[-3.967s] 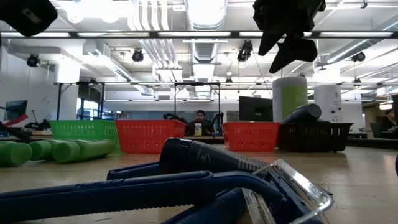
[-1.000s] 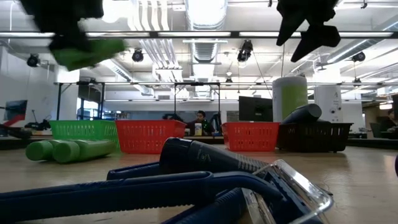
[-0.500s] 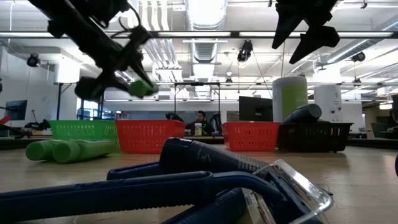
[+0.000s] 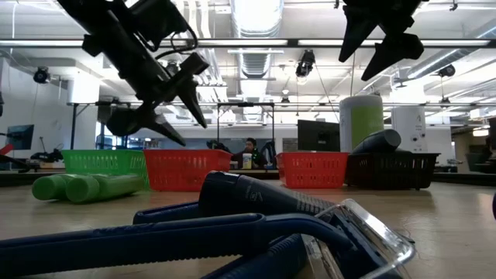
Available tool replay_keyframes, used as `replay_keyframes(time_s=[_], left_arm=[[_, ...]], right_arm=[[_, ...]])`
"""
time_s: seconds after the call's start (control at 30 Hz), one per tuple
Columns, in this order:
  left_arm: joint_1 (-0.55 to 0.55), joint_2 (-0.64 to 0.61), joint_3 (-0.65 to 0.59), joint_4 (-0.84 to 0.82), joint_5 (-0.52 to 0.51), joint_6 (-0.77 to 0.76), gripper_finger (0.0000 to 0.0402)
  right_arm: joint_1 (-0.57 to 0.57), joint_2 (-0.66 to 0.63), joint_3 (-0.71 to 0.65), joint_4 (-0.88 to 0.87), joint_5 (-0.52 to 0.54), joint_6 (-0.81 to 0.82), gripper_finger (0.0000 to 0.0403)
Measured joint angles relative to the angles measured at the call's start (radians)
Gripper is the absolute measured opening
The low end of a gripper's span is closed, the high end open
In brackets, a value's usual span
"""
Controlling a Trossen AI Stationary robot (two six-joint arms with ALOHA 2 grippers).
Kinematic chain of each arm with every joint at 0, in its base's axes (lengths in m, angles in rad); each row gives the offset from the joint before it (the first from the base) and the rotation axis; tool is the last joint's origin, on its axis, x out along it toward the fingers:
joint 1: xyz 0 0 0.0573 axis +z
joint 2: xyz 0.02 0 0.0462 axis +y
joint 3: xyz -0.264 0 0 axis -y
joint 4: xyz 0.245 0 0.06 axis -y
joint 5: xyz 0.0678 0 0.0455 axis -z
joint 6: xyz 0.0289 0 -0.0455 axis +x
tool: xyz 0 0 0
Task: Pick & Place Travel size toiletries
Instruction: Put the green shampoo into the left red basket
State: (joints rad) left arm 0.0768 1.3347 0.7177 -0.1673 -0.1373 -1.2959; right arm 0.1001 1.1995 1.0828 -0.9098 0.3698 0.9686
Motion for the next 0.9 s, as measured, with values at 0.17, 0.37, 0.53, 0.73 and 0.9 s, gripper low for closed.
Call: replay_keyframes(time_s=[0.17,0.37,0.53,0.73,0.9], left_arm=[[-0.002,-0.005,0.000,-0.003,0.053,-0.040,0.0246],[-0.054,-0.156,0.068,-0.115,0.027,0.087,0.0246],[-0.169,-0.232,0.154,-0.624,-0.031,0.053,0.0245],[-0.375,-0.252,0.112,-0.721,-0.033,-0.235,0.0245],[-0.503,-0.192,0.087,-0.716,-0.123,-0.462,0.0245]], right_arm=[[0.000,0.000,-0.004,-0.002,0.000,-0.003,0.0332],[0.000,0.000,-0.004,-0.008,0.000,-0.003,0.0324],[0.000,0.000,-0.004,-0.011,0.000,-0.003,0.0335],[0.000,0.000,-0.004,-0.012,0.000,-0.004,0.0352],[0.000,0.000,-0.004,-0.012,0.000,-0.033,0.0350]])
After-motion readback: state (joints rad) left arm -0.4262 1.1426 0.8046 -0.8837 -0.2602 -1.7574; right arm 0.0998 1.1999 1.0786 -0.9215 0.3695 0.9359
